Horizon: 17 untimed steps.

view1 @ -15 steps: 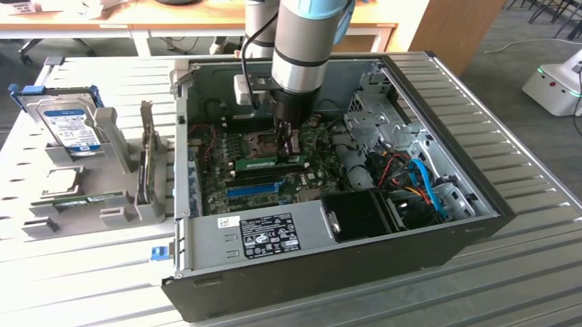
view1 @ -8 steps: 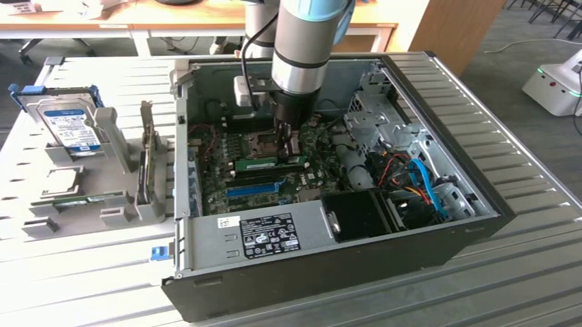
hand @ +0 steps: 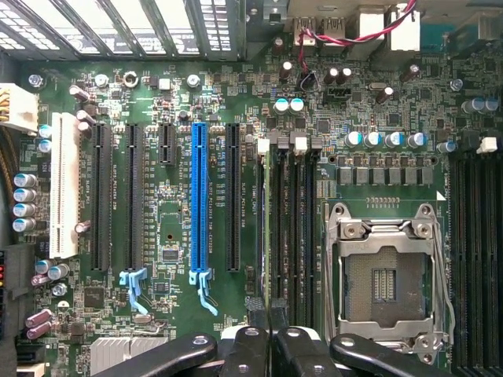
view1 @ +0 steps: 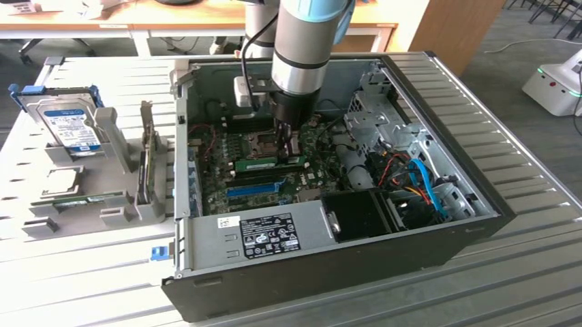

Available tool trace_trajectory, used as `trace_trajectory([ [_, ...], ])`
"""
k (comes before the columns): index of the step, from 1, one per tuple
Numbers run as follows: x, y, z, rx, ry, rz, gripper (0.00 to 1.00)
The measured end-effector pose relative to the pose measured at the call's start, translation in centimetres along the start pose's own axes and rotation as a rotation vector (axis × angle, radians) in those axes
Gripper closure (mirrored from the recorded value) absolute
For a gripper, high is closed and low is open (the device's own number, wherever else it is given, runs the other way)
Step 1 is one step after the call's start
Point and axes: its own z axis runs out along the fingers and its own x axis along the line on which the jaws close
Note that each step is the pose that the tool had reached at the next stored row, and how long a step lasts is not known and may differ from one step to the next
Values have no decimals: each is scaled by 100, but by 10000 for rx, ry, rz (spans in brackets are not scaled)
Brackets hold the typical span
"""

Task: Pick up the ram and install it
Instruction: 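Insert the ram into the slot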

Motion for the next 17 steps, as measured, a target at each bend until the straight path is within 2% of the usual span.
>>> trace_trajectory([
  [17, 0, 0, 0, -1, 4, -105, 88],
])
